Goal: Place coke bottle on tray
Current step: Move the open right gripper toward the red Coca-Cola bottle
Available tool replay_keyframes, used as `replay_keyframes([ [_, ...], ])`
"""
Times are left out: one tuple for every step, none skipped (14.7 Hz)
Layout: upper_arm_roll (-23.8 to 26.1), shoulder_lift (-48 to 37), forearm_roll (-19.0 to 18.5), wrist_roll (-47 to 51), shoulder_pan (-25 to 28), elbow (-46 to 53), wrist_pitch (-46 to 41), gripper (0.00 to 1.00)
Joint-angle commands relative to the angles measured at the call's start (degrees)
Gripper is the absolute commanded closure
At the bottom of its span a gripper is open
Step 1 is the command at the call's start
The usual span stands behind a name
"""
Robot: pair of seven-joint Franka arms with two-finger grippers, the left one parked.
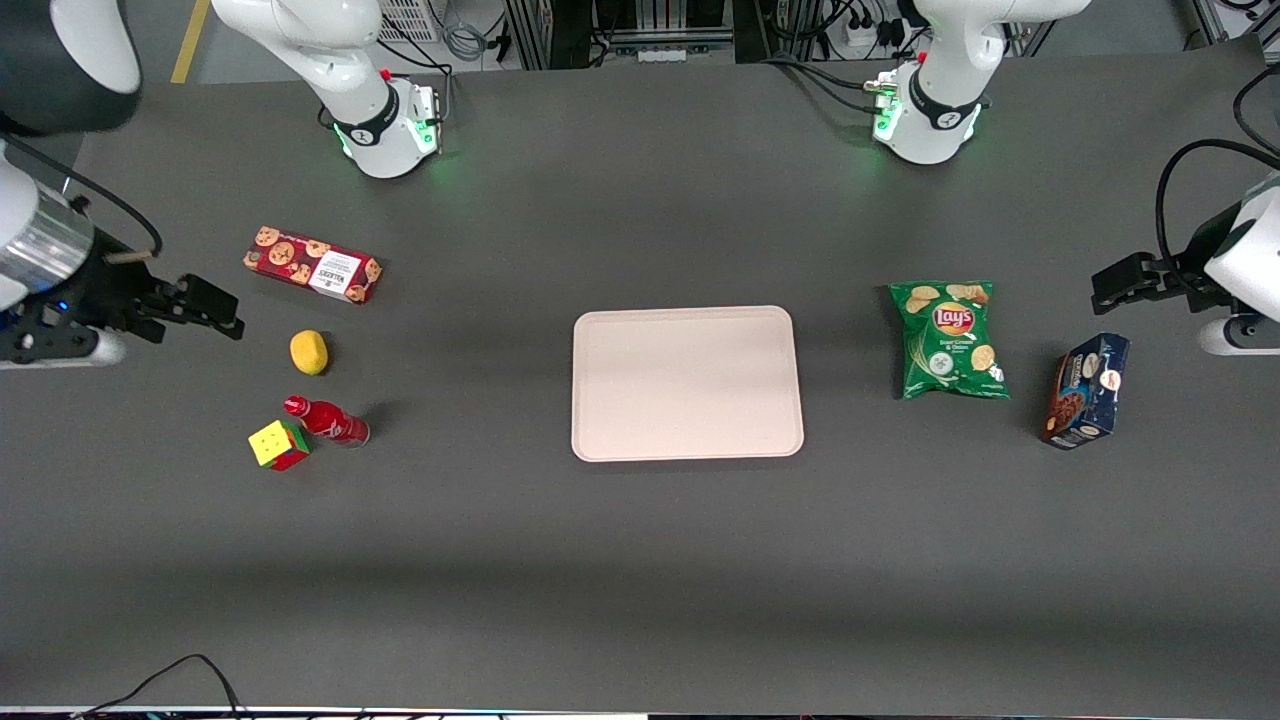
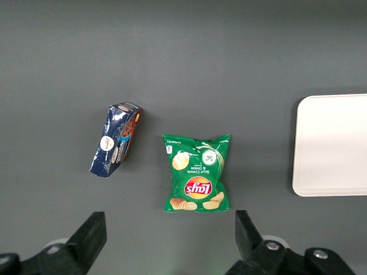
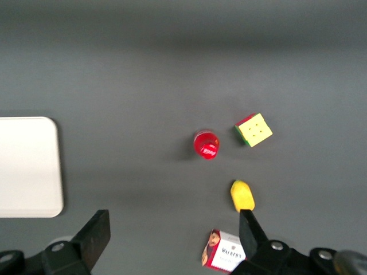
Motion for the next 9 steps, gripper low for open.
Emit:
replay_keyframes([
  [-0.1, -0.1, -3.1, -2.2, 0.5, -7.2, 8.4, 0.00],
  [-0.1, 0.4, -3.1, -4.3, 0.4, -8.9, 10.6, 0.00],
  [-0.1, 0.9, -3.1, -5.4, 0.1, -10.7, 13.0, 0.00],
  [-0.1, 1.7, -3.2, -6.0, -0.2, -12.3, 15.3, 0.00],
  [-0.2, 2.6, -3.2, -6.8, -0.2, -13.6, 17.3, 0.00],
  [-0.4, 3.6, -3.5, -7.2, -0.3, -15.1, 19.7, 0.00],
  [-0.5, 4.9, -4.6, -8.3, -0.4, -16.2, 22.0, 0.00],
  [-0.6, 6.5, -5.1, -8.6, -0.4, -16.6, 23.7, 0.00],
  [-0.8, 8.3, -5.2, -8.8, -0.6, -16.8, 24.8, 0.00],
])
